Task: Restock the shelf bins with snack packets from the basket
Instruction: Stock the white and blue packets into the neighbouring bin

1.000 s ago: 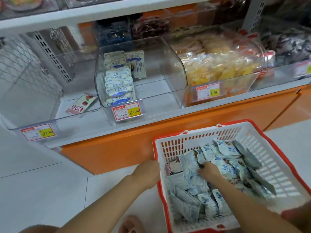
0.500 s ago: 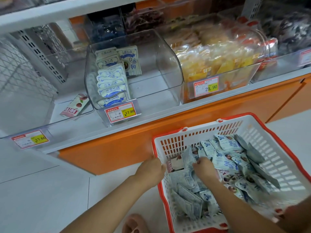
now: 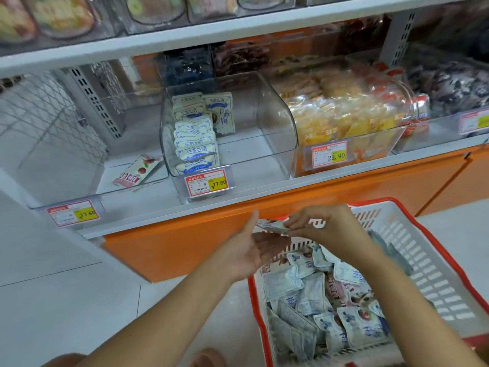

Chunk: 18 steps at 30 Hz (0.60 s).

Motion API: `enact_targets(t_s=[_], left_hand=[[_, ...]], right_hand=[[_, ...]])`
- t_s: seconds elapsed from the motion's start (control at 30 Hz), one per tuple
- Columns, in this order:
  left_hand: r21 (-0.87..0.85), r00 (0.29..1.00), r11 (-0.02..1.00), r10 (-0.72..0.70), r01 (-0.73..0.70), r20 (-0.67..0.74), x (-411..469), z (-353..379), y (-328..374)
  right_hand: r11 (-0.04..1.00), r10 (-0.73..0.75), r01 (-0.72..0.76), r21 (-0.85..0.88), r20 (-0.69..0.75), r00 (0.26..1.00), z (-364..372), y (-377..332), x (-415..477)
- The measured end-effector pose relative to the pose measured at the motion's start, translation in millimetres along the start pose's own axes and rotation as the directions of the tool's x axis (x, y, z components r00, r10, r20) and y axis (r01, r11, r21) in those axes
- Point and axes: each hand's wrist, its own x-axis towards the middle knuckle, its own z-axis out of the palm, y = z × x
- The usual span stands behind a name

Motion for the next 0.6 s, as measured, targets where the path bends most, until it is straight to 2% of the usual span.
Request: enact_targets(t_s=[0.1, 0.17, 0.23, 0.3, 0.37, 0.4, 0.47, 0.6], left_hand=[[-0.004, 0.995, 0.995, 0.100, -0.100, 0.019, -17, 15, 12], [0.053, 0.981, 0.981, 0.185, -0.188, 0.065, -30, 21, 22], [0.189, 0.944, 0.926, 0.308, -0.325, 0.116, -40, 23, 32], [0.297, 0.896, 0.846, 0.422, -0.443, 0.135, -52, 24, 41], [0.337, 0.858, 0.793, 0.500, -0.508, 0.116, -60, 23, 51], [0.356, 0.843, 0.771, 0.527, -0.528, 0.111, -64, 22, 56], [0.411, 0.807, 0.710, 0.577, -0.571, 0.123, -72, 22, 64], [0.572, 0.695, 0.509, 0.701, -0.644, 0.158, -87, 23, 80]], right_hand=[[0.970, -0.229, 0.232, -0.076, 0.052, 0.972, -8, -28, -6], [0.953, -0.278, 0.286, -0.104, 0.089, 0.957, -10, -40, -10], [0.966, -0.248, 0.252, -0.052, 0.081, 0.965, -12, -47, -11], [0.973, -0.198, 0.196, 0.121, 0.004, 0.980, -12, -52, -7], [0.946, -0.065, 0.094, 0.311, -0.104, 0.992, -10, -54, 3], [0.942, 0.023, 0.021, 0.334, -0.125, 0.992, -8, -57, 10], [0.956, 0.118, -0.096, 0.279, -0.062, 0.991, -4, -63, 24], [0.920, 0.139, -0.198, 0.337, 0.190, 0.972, 3, -78, 48]])
